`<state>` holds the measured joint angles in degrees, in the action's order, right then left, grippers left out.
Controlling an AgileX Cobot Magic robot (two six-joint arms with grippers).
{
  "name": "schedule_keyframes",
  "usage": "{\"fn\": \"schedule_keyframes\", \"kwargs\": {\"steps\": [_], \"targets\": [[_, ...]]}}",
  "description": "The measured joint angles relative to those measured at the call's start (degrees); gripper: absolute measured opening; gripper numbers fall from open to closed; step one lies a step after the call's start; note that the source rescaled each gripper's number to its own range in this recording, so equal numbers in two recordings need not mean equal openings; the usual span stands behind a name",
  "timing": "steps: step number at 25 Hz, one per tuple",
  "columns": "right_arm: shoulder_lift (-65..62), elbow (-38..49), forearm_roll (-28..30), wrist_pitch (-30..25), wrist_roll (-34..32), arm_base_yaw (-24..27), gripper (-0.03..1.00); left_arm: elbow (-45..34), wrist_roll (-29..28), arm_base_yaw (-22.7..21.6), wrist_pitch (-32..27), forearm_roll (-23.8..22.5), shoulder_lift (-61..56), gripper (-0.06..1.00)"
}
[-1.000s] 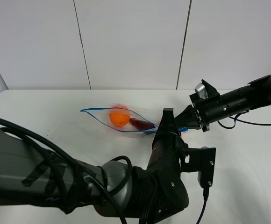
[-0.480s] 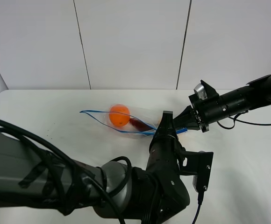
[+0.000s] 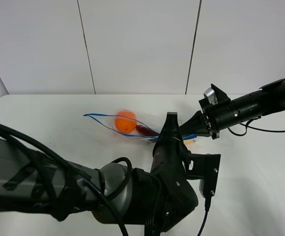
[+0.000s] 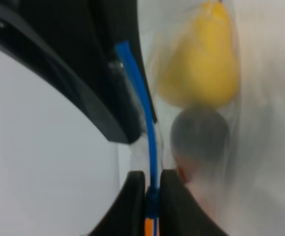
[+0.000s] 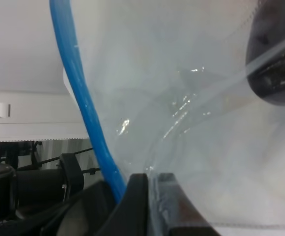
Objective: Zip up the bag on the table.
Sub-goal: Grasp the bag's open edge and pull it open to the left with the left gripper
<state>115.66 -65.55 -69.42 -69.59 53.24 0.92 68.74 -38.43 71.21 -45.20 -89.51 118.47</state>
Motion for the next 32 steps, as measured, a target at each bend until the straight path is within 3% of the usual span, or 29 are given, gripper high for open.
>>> {"fn": "schedule_keyframes", "kwargs": {"steps": [9, 17, 32], "targets": [[0.0, 0.0, 0.2, 0.7, 0.0, 0.7, 0.00, -0.5, 2.8, -3.8, -0.5, 1.8, -0.4, 0.00], [0.0, 0.0, 1.6, 0.6, 0.0, 3.7, 0.00, -6.0, 3.1, -7.9, 0.0, 1.6, -3.0, 0.00], [0.0, 0.0, 1.6, 0.6, 0.0, 3.8, 0.00, -13.0, 3.1, -15.3, 1.0, 0.5, -6.1, 0.00]]}}
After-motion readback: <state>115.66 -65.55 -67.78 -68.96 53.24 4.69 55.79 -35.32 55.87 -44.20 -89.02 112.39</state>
